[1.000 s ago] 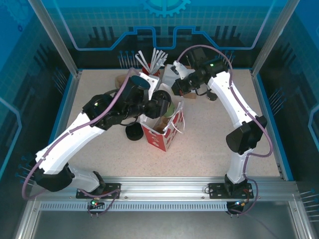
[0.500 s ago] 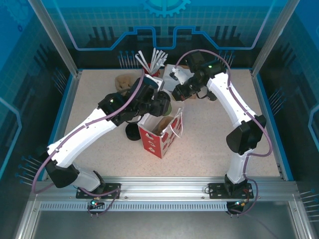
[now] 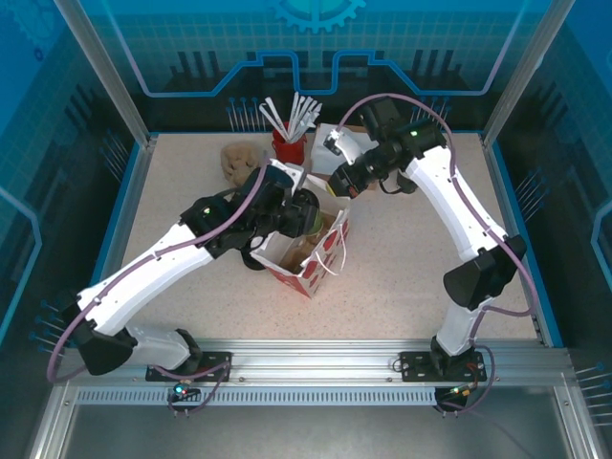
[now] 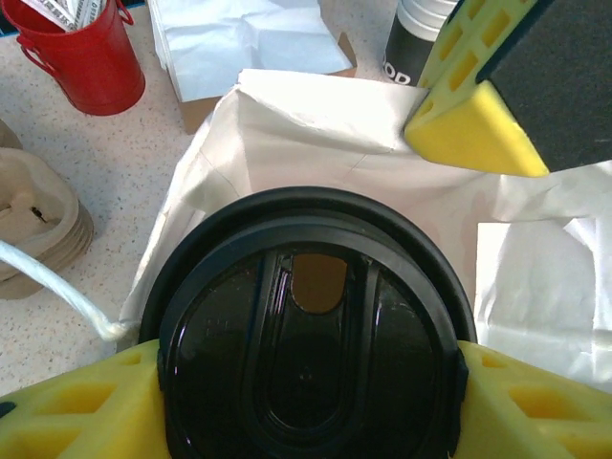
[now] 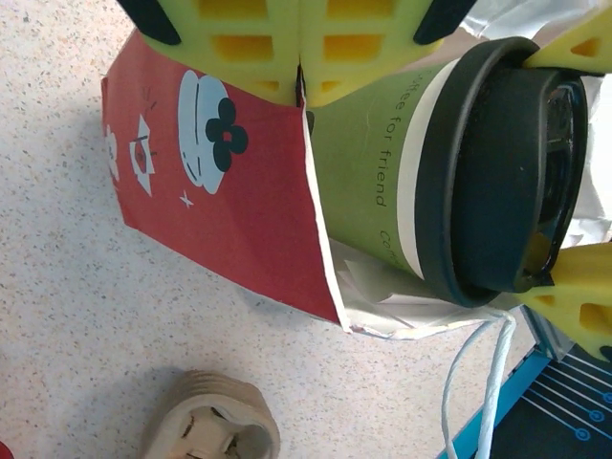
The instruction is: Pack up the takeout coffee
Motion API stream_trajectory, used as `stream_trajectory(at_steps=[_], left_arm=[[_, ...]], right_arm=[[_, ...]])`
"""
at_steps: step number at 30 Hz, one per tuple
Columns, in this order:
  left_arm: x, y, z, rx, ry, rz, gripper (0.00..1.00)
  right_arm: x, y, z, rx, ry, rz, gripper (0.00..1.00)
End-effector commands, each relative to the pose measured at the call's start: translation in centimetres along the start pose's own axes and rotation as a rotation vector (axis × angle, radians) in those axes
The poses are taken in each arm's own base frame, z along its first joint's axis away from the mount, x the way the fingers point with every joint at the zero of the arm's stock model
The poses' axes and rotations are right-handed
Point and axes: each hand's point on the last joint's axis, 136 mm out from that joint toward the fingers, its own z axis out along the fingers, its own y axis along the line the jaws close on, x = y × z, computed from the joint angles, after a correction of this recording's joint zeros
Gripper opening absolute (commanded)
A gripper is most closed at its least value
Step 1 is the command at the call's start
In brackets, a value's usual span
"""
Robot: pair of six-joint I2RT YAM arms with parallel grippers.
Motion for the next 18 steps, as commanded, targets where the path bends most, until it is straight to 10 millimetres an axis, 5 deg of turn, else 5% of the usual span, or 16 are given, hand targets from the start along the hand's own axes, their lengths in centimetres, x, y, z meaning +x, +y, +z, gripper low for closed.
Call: stream_trajectory(at_steps=[1,18], left_arm=[[-0.9,-0.3,-0.6,0.032,-0.065,-0.012,0.61],[0.5,-1.9,2.2,0.018,-0.059,0.025,0.6]], right_arm=[[-0.3,1.5,-0.9,-0.018,-0.034,-0.059,0.0],[-1.0,3.3,-0.9,-0.003,-0.042,-0.15,0.0]])
